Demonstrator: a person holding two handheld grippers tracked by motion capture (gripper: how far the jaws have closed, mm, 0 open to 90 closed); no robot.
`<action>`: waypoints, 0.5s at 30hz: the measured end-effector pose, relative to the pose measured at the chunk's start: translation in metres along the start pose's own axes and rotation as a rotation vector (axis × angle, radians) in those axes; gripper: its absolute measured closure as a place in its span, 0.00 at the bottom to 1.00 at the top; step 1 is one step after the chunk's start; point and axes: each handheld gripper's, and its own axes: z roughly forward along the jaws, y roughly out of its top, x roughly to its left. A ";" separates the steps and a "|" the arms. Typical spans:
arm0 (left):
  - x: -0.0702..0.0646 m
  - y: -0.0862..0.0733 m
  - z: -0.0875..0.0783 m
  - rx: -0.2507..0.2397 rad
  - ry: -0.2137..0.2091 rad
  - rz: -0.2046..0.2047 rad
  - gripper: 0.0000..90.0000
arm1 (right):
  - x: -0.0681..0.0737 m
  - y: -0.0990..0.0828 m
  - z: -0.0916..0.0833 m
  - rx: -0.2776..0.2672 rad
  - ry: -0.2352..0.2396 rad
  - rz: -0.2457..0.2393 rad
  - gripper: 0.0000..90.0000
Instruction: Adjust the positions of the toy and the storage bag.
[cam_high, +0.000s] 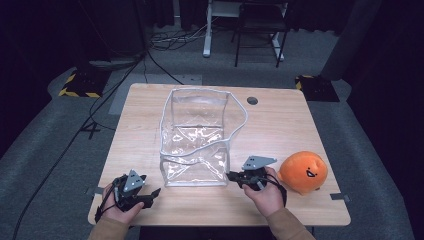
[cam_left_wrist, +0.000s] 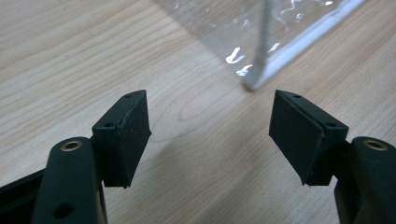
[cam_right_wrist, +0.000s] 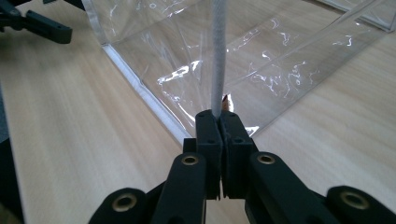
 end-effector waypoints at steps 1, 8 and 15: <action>0.000 0.001 0.000 -0.005 -0.001 0.006 0.33 | 0.003 -0.007 -0.009 0.001 0.001 0.005 0.98; -0.007 0.006 0.004 -0.004 -0.023 0.032 0.33 | 0.016 -0.030 -0.037 0.008 0.001 0.022 0.98; -0.032 0.020 0.015 0.006 -0.093 0.127 0.33 | 0.026 -0.049 -0.059 0.008 -0.024 0.043 0.98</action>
